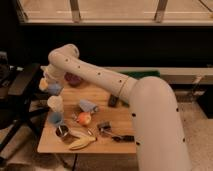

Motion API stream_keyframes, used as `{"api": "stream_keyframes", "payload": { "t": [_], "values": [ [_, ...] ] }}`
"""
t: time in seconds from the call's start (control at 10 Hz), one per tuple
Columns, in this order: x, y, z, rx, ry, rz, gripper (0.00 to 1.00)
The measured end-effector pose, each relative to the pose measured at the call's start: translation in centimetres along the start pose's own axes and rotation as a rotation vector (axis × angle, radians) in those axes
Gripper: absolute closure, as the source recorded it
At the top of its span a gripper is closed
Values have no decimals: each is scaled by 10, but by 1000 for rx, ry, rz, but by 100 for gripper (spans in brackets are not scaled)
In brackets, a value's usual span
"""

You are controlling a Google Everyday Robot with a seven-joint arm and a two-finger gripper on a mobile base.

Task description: Place sponge in paper cup

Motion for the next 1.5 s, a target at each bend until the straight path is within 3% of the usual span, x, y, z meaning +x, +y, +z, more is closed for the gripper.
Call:
{"api": "stream_keyframes", "payload": {
  "t": [0.1, 0.3, 0.8, 1.5],
  "values": [
    [-4, -10, 9, 26, -13, -8, 99],
    [-17, -17, 27, 69, -49, -3, 81],
    [-41, -3, 43, 58, -123, 48, 32],
    [-53, 26, 38, 7, -121, 115, 30]
  ]
}}
